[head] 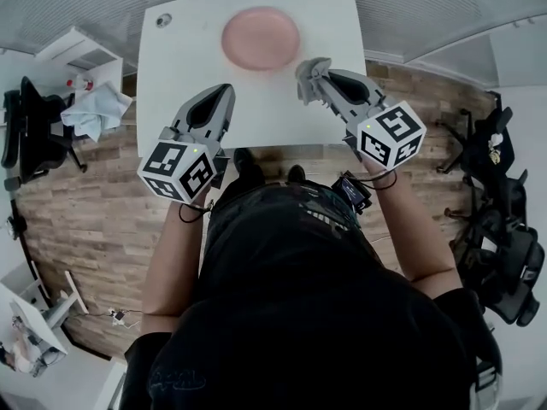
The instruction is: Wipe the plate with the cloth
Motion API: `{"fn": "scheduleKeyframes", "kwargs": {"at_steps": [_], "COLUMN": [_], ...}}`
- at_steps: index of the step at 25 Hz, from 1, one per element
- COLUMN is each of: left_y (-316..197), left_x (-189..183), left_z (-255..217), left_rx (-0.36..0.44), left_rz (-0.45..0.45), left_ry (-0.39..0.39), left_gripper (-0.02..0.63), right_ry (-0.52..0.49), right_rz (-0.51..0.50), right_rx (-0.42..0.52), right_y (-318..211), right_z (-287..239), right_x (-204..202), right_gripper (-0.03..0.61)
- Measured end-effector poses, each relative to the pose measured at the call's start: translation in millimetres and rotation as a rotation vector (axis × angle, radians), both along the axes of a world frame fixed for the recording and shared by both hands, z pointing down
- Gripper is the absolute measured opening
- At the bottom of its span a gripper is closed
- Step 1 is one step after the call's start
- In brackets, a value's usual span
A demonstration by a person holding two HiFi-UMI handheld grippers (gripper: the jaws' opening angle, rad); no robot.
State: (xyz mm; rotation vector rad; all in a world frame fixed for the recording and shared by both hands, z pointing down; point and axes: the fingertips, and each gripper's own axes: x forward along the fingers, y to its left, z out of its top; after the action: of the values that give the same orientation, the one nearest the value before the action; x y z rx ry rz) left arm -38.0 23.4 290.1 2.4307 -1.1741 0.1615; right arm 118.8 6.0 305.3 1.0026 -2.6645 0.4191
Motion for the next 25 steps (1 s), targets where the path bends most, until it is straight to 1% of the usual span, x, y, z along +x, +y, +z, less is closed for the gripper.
{"fn": "scheduleKeyframes", "kwargs": {"at_steps": [5, 12, 18, 22, 25], "left_y": [39.5, 84.4, 112.7, 123.2, 137.6], "left_x": [34.1, 55.8, 55.1, 55.8, 55.0], "left_z": [-5.0, 8.4, 1.2, -3.5, -1.5], "left_rx": [0.011, -0.036, -0.005, 0.012, 0.003], "left_rz": [-0.015, -0.042, -0.067, -0.042, -0.020], "left_ry": [-0.011, -0.014, -0.015, -0.016, -0.019], "left_gripper": [0.015, 0.015, 0.015, 0.015, 0.015], "right_ry": [-0.035, -0.072, -0.099, -0.107, -0.120], "right_rz": [-0.034, -0.082, -0.104, -0.100, -0.088], "right_rx": [0.004, -0.002, -0.006, 0.017, 0.011], "right_y": [39.0, 82.8, 123.7, 136.5, 150.8], "right_z": [0.3, 5.8, 7.3, -2.4, -5.4], "right_x": [26.7, 38.1, 21.1, 11.0, 4.9], "right_gripper": [0.037, 0.037, 0.037, 0.037, 0.037]}}
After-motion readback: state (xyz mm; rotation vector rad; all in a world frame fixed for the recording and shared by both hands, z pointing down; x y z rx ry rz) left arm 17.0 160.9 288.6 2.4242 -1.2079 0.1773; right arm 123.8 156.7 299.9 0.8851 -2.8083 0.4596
